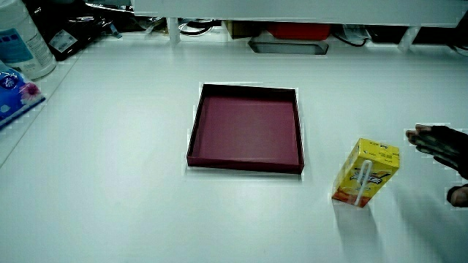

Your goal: Pick ice redtea

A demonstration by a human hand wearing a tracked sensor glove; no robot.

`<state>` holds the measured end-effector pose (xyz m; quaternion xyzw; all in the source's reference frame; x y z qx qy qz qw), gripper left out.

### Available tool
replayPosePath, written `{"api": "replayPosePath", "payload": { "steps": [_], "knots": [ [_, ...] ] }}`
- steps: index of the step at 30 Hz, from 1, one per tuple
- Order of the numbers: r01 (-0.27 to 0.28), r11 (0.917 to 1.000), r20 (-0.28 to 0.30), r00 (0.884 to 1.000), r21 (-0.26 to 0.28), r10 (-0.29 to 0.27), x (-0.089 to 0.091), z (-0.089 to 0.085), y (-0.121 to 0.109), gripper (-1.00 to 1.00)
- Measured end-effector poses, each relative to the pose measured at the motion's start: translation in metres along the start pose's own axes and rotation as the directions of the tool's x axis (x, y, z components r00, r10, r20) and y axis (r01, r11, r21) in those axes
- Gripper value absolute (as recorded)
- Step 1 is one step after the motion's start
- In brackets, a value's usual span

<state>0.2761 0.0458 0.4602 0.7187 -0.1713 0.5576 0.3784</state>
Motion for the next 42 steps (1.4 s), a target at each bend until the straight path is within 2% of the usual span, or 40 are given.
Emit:
{"api": "replayPosePath", "payload": {
  "steps": [7, 8, 10, 12, 13, 14, 16, 20, 28, 31, 33, 37, 41, 42],
  "knots": [
    [-0.034, 0.9993, -0.014, 0.999, -0.016, 0.034, 0.006, -0.012, 0.013, 0.0],
    [-0.022, 0.9996, -0.024, 0.999, -0.02, 0.021, 0.005, -0.014, 0.015, 0.0],
    [-0.028, 0.9994, -0.019, 0.999, -0.022, 0.028, 0.01, -0.017, 0.018, 0.0],
    [-0.03, 0.9992, -0.042, 0.999, -0.026, 0.029, 0.008, -0.021, 0.023, 0.0],
    [-0.026, 0.9992, -0.031, 0.999, -0.03, 0.025, 0.011, -0.021, 0.024, 0.0],
    [-0.038, 0.9987, -0.045, 0.998, -0.033, 0.036, 0.011, -0.023, 0.027, 0.0],
    [-0.026, 0.9989, -0.074, 0.997, -0.04, 0.023, 0.011, -0.027, 0.03, 0.0],
    [-0.02, 0.9983, -0.067, 0.998, -0.055, 0.016, 0.016, -0.032, 0.037, 0.0],
    [-0.051, 0.9967, -0.114, 0.993, -0.064, 0.043, 0.009, -0.043, 0.052, 0.0],
    [-0.047, 0.9964, -0.129, 0.991, -0.071, 0.038, 0.009, -0.046, 0.055, 0.0],
    [-0.045, 0.9965, -0.119, 0.992, -0.07, 0.037, 0.01, -0.047, 0.056, 0.0],
    [-0.05, 0.9972, -0.144, 0.989, -0.055, 0.042, 0.008, -0.048, 0.056, 0.0],
    [-0.072, 0.9974, -0.142, 0.987, 0.002, 0.071, 0.013, -0.045, 0.053, 0.12],
    [-0.073, 0.9972, -0.168, 0.983, 0.011, 0.074, 0.012, -0.045, 0.053, 0.15]
  ]
}}
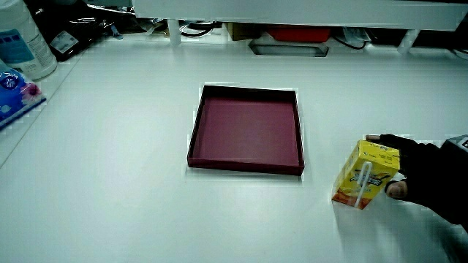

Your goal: Pick ice redtea

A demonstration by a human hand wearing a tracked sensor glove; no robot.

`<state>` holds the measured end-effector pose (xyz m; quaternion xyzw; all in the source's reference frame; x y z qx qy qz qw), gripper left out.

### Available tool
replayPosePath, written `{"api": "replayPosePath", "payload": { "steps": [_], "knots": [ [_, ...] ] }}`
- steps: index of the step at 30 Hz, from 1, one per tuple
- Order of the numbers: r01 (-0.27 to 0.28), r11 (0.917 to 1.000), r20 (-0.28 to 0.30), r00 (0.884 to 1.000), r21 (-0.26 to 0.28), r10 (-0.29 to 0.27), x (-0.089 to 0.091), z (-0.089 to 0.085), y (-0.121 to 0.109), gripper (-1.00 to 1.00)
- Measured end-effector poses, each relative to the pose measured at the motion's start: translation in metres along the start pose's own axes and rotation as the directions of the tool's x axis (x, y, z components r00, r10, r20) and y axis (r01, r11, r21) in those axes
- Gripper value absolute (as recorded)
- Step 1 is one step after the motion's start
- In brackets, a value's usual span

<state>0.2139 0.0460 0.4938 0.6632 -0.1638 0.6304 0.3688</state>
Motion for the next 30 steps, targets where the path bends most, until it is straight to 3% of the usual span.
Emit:
{"api": "replayPosePath", "payload": {
  "steps": [10, 16, 22, 25, 30],
  "knots": [
    [-0.09, 0.9881, -0.019, 0.995, 0.124, 0.093, 0.004, 0.0019, -0.0051, 0.54],
    [-0.11, 0.9846, -0.056, 0.991, 0.136, 0.118, 0.0057, -0.0008, -0.0046, 0.77],
    [-0.134, 0.976, -0.051, 0.988, 0.172, 0.145, 0.0076, -0.0018, -0.0066, 1.0],
    [-0.154, 0.971, -0.039, 0.986, 0.182, 0.164, 0.0064, -0.003, -0.0067, 1.0],
    [-0.161, 0.9716, -0.042, 0.984, 0.174, 0.17, 0.0017, -0.0031, -0.0048, 1.0]
  ]
}}
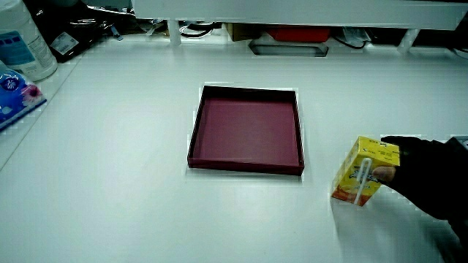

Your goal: Pick ice redtea

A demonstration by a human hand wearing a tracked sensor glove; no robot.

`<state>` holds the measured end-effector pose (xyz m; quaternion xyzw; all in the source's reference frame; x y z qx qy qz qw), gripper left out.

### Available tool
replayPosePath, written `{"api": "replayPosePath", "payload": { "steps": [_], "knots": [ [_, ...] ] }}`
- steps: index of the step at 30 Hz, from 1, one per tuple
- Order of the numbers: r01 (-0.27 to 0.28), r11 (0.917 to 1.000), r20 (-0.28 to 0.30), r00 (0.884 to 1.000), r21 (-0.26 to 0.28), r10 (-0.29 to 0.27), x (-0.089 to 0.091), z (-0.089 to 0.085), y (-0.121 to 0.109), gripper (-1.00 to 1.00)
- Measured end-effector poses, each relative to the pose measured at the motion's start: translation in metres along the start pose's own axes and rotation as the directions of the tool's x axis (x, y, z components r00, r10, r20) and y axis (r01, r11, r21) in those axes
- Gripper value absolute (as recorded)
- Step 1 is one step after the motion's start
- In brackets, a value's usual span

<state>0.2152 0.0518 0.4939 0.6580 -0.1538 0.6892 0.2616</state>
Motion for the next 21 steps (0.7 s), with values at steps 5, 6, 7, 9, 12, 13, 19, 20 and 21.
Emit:
{"api": "replayPosePath", "payload": {
  "steps": [5, 6, 7, 9, 12, 13, 19, 20, 21],
  "knots": [
    [-0.044, 0.999, -0.007, 0.999, 0.005, 0.044, -0.014, 0.001, 0.01, 1.0],
    [-0.055, 0.9985, -0.004, 0.999, 0.003, 0.055, -0.016, 0.001, 0.012, 1.0],
    [-0.065, 0.9979, -0.003, 0.998, 0.005, 0.065, -0.02, 0.001, 0.015, 1.0],
    [-0.085, 0.9963, 0.004, 0.996, 0.009, 0.085, -0.027, -0.001, 0.021, 1.0],
    [-0.12, 0.9927, 0.039, 0.992, 0.011, 0.119, -0.037, -0.004, 0.033, 1.0],
    [-0.131, 0.9913, 0.054, 0.99, 0.013, 0.13, -0.039, -0.005, 0.038, 1.0],
    [-0.138, 0.9895, 0.076, 0.988, 0.043, 0.134, -0.046, -0.011, 0.067, 1.0],
    [-0.13, 0.9904, 0.062, 0.99, 0.048, 0.126, -0.047, -0.014, 0.072, 1.0],
    [-0.128, 0.9905, 0.097, 0.988, 0.05, 0.123, -0.041, -0.014, 0.077, 1.0]
  ]
}}
